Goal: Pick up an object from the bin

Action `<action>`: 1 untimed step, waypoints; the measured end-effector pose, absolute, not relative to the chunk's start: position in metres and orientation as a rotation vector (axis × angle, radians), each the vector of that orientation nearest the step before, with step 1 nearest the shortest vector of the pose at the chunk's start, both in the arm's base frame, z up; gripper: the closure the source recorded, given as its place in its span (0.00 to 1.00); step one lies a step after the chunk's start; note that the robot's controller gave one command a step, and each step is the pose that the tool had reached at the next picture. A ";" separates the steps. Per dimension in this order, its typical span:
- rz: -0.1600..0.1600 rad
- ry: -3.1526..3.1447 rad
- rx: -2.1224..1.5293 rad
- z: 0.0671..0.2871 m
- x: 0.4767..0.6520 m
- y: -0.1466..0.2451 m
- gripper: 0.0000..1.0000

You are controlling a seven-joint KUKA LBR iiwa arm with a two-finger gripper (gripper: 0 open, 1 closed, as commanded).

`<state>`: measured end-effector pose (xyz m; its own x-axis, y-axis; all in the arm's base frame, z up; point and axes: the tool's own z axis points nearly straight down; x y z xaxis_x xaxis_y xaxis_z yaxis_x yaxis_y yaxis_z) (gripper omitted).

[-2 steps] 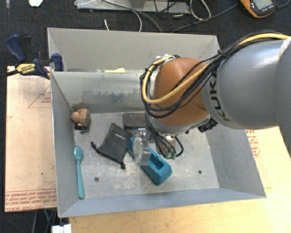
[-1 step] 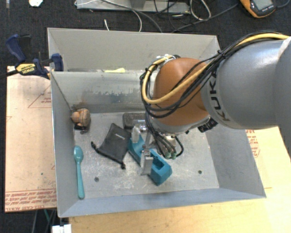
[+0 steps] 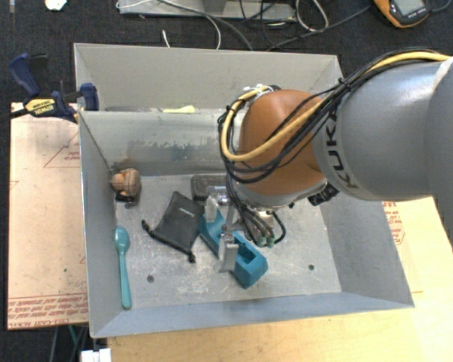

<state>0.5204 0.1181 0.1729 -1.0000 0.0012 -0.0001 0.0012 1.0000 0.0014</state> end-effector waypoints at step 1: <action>0.004 3.133 -0.106 0.139 0.550 0.127 0.00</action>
Offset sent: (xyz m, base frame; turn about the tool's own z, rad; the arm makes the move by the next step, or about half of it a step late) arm 0.0362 0.0456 -0.0876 0.0683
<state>0.5499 0.1273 0.1395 -0.9977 -0.0679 -0.0072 -0.0679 0.9977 0.0024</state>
